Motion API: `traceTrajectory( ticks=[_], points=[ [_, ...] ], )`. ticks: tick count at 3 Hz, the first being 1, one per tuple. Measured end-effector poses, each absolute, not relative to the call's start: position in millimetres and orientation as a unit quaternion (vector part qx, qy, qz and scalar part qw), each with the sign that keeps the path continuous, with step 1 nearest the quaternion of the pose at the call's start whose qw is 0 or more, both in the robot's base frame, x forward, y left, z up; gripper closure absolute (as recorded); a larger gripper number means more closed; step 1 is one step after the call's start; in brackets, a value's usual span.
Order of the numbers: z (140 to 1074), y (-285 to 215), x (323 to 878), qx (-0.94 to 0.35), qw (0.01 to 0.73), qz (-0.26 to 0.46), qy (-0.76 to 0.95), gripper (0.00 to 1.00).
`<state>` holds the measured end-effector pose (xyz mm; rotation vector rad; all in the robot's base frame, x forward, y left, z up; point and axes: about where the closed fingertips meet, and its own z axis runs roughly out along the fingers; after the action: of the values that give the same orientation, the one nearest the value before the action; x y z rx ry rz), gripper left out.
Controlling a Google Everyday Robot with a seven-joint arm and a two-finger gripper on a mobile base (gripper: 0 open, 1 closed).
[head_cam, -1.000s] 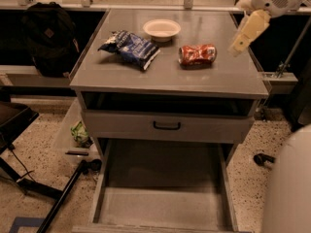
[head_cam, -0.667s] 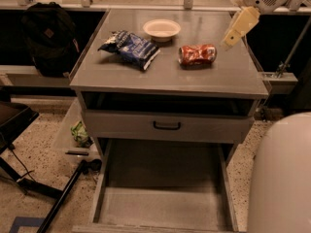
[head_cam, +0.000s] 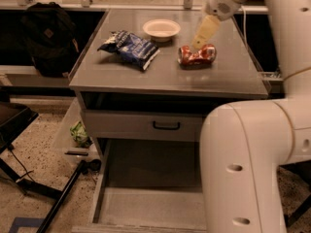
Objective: Place coke can into middle drawer
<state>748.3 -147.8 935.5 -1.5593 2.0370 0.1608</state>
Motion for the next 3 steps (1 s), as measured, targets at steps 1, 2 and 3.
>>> traceTrajectory(
  ticks=[1,2,3],
  points=[
    [924,-133,760,-0.585,0.275,0.059,0.76,0.0],
    [898,-117,770,-0.61,0.231,0.033,0.757,0.0],
    [894,-118,773,-0.608,0.232,0.031,0.759,0.0]
  ],
)
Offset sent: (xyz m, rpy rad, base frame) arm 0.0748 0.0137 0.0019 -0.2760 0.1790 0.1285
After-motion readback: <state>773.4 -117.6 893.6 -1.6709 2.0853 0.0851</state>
